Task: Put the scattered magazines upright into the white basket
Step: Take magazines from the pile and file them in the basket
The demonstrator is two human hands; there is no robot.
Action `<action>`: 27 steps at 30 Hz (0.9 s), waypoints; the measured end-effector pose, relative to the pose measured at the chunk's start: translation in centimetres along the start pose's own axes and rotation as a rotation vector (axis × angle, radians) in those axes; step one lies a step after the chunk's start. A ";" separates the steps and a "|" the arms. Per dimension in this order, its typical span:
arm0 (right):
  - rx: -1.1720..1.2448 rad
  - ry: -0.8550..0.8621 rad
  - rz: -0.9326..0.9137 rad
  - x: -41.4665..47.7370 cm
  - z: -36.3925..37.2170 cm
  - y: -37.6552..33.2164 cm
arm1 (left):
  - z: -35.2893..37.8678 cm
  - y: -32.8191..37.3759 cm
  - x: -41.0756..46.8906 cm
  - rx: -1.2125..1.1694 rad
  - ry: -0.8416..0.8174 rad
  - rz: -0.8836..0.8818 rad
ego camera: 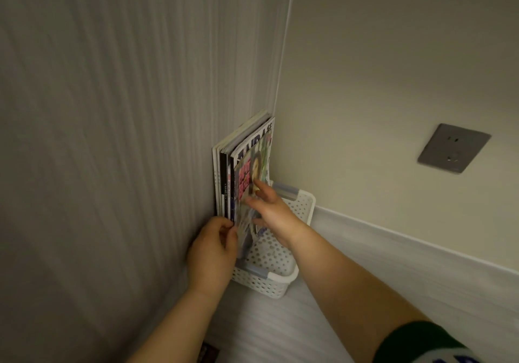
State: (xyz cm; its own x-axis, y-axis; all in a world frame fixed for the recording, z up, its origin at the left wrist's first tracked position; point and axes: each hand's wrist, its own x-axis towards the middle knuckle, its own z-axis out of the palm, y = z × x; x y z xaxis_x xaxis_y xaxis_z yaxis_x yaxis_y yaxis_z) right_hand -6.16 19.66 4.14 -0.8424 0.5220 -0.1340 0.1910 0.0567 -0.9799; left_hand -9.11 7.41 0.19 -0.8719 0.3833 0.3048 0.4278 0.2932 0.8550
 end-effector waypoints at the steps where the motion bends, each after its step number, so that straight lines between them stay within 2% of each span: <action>1: 0.000 0.013 0.001 -0.4 -0.2 -0.1 | -0.2 0.1 -0.3 0.014 0.004 0.025; 9: -0.005 0.191 0.105 -6.6 -6.8 1.8 | 1.5 2.9 -4.6 -0.053 -0.068 0.227; 15: -0.096 0.328 0.141 -14.0 -14.4 4.8 | 6.5 7.0 -9.9 -0.089 -0.264 0.226; 20: -0.172 0.467 0.172 -22.7 -23.6 8.0 | 12.6 12.4 -16.5 -0.117 -0.429 0.277; 22: -0.236 0.542 0.189 -26.6 -28.0 9.9 | 15.3 14.6 -19.6 -0.114 -0.506 0.273; 25: -0.552 0.612 0.178 -33.2 -34.6 13.0 | 19.5 17.4 -24.0 -0.092 -0.606 0.291; 27: -0.560 0.750 0.209 -37.1 -38.9 16.4 | 22.3 18.8 -26.6 -0.062 -0.646 0.310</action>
State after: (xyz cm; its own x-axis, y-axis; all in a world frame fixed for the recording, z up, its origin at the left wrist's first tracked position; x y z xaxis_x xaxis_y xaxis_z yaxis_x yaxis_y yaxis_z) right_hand 47.84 34.32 -1.24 -0.2593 0.9655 0.0217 0.6777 0.1980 -0.7082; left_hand 27.41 22.22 -1.22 -0.3895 0.8880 0.2446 0.6020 0.0444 0.7973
